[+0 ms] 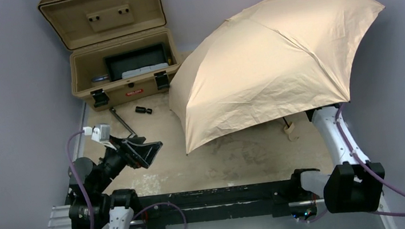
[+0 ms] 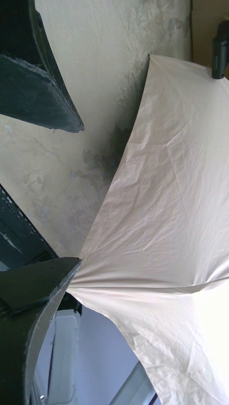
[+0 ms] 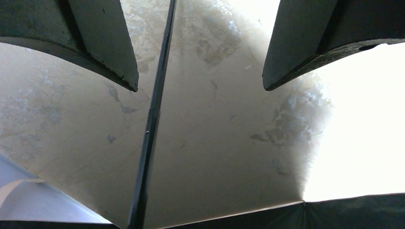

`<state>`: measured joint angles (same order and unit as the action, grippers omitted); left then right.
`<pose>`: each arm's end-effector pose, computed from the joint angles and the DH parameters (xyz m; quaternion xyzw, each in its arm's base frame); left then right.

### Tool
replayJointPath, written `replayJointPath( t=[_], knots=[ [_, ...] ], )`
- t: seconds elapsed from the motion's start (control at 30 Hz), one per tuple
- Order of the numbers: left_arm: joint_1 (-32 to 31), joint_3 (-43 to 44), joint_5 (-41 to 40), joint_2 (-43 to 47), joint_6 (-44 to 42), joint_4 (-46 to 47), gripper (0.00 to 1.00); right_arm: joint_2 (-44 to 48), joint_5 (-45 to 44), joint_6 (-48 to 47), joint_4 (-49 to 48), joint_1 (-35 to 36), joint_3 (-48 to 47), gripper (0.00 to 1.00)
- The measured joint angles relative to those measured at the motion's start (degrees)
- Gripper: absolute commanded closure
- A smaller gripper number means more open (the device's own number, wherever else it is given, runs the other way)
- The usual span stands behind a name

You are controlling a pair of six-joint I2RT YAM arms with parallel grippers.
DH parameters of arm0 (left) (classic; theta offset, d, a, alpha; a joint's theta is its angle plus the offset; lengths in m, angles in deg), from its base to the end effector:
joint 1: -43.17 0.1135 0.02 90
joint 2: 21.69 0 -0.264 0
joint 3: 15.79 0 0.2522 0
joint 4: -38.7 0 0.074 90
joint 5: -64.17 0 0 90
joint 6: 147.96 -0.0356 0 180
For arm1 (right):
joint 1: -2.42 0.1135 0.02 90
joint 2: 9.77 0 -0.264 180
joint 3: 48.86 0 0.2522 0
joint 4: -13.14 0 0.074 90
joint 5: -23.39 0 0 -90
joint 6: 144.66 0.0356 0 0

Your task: Put away the umbrella

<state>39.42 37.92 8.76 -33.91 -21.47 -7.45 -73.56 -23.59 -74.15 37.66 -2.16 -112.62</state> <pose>0.0524 -0.0237 0.3281 -0.0045 0.7304 -0.4279 0.5324 0.2477 0.0045 0.3087 -0.2981 0.7503 0.1968 0.5562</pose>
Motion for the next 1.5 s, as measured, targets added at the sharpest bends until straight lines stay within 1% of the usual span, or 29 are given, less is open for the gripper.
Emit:
replayJointPath(
  t=[0.1, 0.13, 0.2, 0.23, 0.3, 0.43, 0.53, 0.7, 0.8, 0.9, 1.0, 1.03, 1.2, 1.23, 1.3, 1.33, 1.5],
  knots=[
    [0.00, -0.96, 1.05, 1.01, 0.57, 0.09, 0.00, -2.10, -1.53, 1.92, -2.08, -0.11, -0.81, 0.02],
    [0.00, -1.40, 1.29, 1.29, 0.72, 0.11, 0.00, -2.45, -1.77, 2.34, -2.56, -0.31, -0.85, 0.03],
    [0.00, -2.75, 1.75, 2.14, 1.42, 0.13, 0.00, -3.89, -1.90, 3.19, -3.23, -0.96, -1.57, 0.08],
    [0.00, -3.32, 2.10, 2.54, 1.60, 0.13, 0.00, -5.33, -1.57, 3.41, -3.54, -1.29, -2.32, 0.13],
    [0.00, -4.46, 3.06, 3.17, 2.14, 0.52, 0.00, -8.26, -0.68, 3.21, -3.56, -1.68, -3.65, 0.19],
    [0.00, -6.12, 4.94, 3.85, 3.43, 1.97, 0.00, -15.32, 1.60, 2.23, -3.41, -1.88, -5.38, 0.25],
    [0.00, -6.49, 6.12, 4.50, 4.04, 2.82, 0.00, -18.78, 2.10, 1.44, -2.99, -1.86, -5.40, 0.31],
    [0.00, -7.58, 7.56, 6.43, 5.11, 4.26, 0.01, -21.07, 3.54, 0.28, -3.15, -1.88, -5.40, 0.44],
    [0.00, -8.48, 8.02, 7.61, 5.90, 4.50, 0.01, -21.86, 4.68, -0.74, -3.10, -1.86, -5.40, 0.49],
    [0.00, -9.57, 8.44, 8.70, 6.45, 4.52, 0.01, -22.08, 5.38, -1.95, -3.17, -1.86, -5.25, 0.57],
    [0.00, -10.38, 8.63, 9.46, 6.93, 4.44, 0.01, -22.10, 6.49, -3.06, -3.54, -1.86, -4.74, 0.67],
    [0.00, -10.54, 8.68, 9.62, 7.06, 4.48, 0.01, -22.14, 6.91, -3.32, -3.65, -1.86, -4.66, 0.73],
    [0.00, -10.62, 8.87, 9.99, 7.50, 4.50, 0.01, -23.87, 10.56, -6.29, -3.93, -1.86, -4.63, 0.78],
    [0.00, -10.62, 8.92, 10.03, 7.50, 4.50, 0.01, -24.48, 10.80, -6.71, -3.93, -1.86, -4.63, 0.81],
    [0.00, -10.64, 8.96, 10.12, 7.50, 4.52, 0.01, -25.59, 11.04, -7.32, -3.93, -1.86, -4.63, 0.97],
    [0.00, -10.73, 8.98, 10.19, 7.52, 4.50, 0.01, -25.90, 11.15, -7.63, -3.93, -1.86, -4.63, 1.00],
    [0.00, -11.56, 9.53, 10.80, 8.28, 4.90, 0.01, -26.23, 12.37, -8.04, -2.86, -1.88, -4.72, 1.00]
  ],
)
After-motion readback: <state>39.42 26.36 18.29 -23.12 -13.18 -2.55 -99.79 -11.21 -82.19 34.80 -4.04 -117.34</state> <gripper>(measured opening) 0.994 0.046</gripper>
